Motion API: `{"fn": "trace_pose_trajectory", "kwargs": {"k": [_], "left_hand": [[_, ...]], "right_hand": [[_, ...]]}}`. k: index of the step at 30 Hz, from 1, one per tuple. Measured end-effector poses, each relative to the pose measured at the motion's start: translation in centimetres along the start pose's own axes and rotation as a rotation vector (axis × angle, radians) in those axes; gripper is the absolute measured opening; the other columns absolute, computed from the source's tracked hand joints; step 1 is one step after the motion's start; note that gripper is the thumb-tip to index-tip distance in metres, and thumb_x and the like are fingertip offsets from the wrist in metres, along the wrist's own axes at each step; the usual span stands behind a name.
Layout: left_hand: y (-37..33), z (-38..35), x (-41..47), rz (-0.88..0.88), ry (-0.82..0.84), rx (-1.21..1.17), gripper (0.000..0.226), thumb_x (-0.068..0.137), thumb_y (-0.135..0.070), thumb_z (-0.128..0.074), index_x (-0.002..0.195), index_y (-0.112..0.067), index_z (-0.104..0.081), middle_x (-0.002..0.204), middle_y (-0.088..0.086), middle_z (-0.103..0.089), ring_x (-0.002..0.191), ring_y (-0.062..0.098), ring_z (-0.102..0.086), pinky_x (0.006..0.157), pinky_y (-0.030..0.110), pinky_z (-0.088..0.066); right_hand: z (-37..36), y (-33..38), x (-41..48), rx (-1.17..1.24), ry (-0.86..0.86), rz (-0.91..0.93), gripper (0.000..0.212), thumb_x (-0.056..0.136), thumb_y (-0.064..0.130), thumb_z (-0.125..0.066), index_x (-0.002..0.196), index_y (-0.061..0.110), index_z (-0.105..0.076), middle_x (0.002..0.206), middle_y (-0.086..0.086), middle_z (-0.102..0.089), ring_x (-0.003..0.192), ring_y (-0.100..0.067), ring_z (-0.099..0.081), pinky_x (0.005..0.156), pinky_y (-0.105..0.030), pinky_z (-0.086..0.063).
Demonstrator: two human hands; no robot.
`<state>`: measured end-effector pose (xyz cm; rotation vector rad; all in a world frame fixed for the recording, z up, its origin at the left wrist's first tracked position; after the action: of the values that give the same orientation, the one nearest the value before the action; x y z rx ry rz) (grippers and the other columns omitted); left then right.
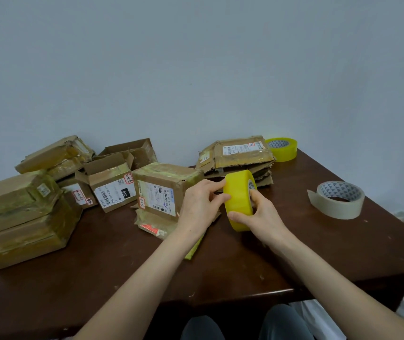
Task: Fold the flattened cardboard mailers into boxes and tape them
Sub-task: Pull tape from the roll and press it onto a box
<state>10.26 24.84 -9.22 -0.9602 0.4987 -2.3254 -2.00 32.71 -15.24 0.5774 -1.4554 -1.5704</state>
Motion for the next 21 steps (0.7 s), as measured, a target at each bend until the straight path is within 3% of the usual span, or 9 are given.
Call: {"fn": "trace_pose_trajectory", "kwargs": {"k": [2, 7, 9, 15, 18, 21], "left_hand": [[0.1, 0.2, 0.0, 0.001, -0.039, -0.008, 0.029, 0.082, -0.023, -0.073, 0.11, -0.018, -0.072, 0.098, -0.005, -0.069, 0.077, 0.006, -0.059, 0.078, 0.027, -0.051], [0.0, 0.6, 0.1, 0.105, -0.044, -0.092, 0.018, 0.078, -0.017, -0.076, 0.096, -0.017, -0.076, 0.071, -0.007, -0.067, 0.06, 0.006, -0.063, 0.064, 0.02, -0.053], [-0.1, 0.7, 0.5, 0.155, -0.02, -0.144, 0.018, 0.077, -0.012, -0.077, 0.095, -0.013, -0.076, 0.073, -0.003, -0.068, 0.054, 0.003, -0.06, 0.056, 0.013, -0.051], [-0.2, 0.6, 1.1, 0.225, 0.037, -0.2, 0.014, 0.075, -0.006, -0.078, 0.087, -0.009, -0.074, 0.067, -0.006, -0.065, 0.047, -0.003, -0.058, 0.052, 0.009, -0.046], [-0.2, 0.6, 1.3, 0.209, 0.089, -0.131, 0.011, 0.076, -0.011, -0.078, 0.072, -0.017, -0.069, 0.06, -0.007, -0.062, 0.045, -0.005, -0.057, 0.05, 0.006, -0.043], [-0.1, 0.6, 1.2, 0.199, 0.094, -0.124, 0.011, 0.079, -0.015, -0.076, 0.077, -0.02, -0.067, 0.067, -0.006, -0.065, 0.049, -0.003, -0.06, 0.051, 0.008, -0.046]], "right_hand": [[-0.1, 0.1, 0.0, -0.011, 0.002, 0.004, 0.055, 0.078, 0.024, -0.079, 0.125, 0.017, -0.053, 0.112, 0.003, -0.064, 0.101, -0.014, -0.062, 0.084, -0.034, -0.054], [-0.4, 0.1, 0.1, -0.065, 0.002, 0.014, 0.053, 0.076, 0.028, -0.08, 0.121, 0.018, -0.054, 0.11, 0.0, -0.063, 0.1, -0.019, -0.062, 0.088, -0.045, -0.052], [-0.4, 0.1, 0.1, -0.066, -0.003, 0.011, 0.052, 0.075, 0.028, -0.081, 0.119, 0.018, -0.054, 0.109, 0.0, -0.064, 0.099, -0.019, -0.062, 0.087, -0.046, -0.052], [-0.4, 0.0, 0.0, -0.05, -0.004, 0.007, 0.05, 0.073, 0.028, -0.082, 0.114, 0.015, -0.055, 0.105, -0.004, -0.065, 0.096, -0.024, -0.063, 0.085, -0.05, -0.052], [-0.3, 0.0, 0.0, -0.043, 0.001, 0.002, 0.048, 0.075, 0.026, -0.081, 0.114, 0.016, -0.056, 0.105, -0.003, -0.065, 0.096, -0.022, -0.063, 0.086, -0.048, -0.053], [-0.4, 0.0, -0.1, -0.025, -0.019, -0.011, 0.055, 0.075, 0.027, -0.081, 0.122, 0.018, -0.054, 0.11, -0.001, -0.064, 0.1, -0.02, -0.062, 0.087, -0.045, -0.053]]}}
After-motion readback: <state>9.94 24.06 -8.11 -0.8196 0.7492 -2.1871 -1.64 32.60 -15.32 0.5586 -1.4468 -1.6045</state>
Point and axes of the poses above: each hand's wrist, its own x-axis towards the middle knuckle, its own z-axis out of the back of the hand, y = z × x, the point moved 2 cm from there along x, towards the middle knuckle
